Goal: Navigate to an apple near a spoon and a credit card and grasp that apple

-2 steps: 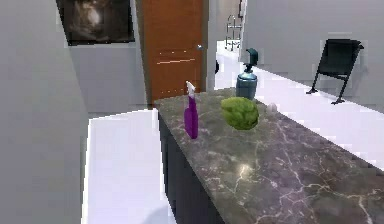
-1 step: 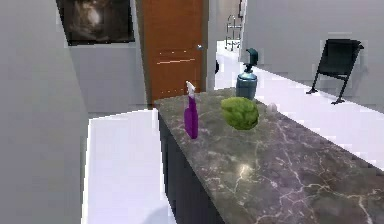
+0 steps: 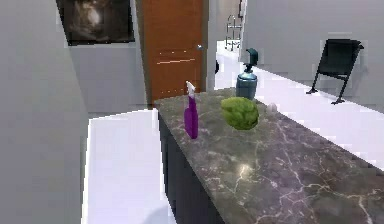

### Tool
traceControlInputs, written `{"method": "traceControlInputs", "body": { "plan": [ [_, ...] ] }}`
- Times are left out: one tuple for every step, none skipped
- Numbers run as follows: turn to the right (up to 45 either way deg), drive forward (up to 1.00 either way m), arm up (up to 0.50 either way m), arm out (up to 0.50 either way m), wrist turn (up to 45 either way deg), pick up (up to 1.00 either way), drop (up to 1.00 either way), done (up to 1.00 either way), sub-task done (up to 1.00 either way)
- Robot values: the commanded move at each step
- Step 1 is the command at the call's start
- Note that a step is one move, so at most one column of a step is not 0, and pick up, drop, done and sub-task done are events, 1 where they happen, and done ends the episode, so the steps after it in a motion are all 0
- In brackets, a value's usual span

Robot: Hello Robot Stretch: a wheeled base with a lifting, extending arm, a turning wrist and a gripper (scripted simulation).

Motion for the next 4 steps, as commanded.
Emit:
{"method": "traceControlInputs", "body": {
  "plan": [
    [0.0,0.0,-0.1,0.0,0.0,0.0,0.0,0.0,0.0],
    [0.0,0.0,0.0,0.0,0.0,1.0,0.0,0.0,0.0],
    [0.0,0.0,0.1,0.0,0.0,0.0,0.0,0.0,0.0],
    [0.0,0.0,0.0,0.0,0.0,0.0,0.0,1.0,0.0]
  ]
}}
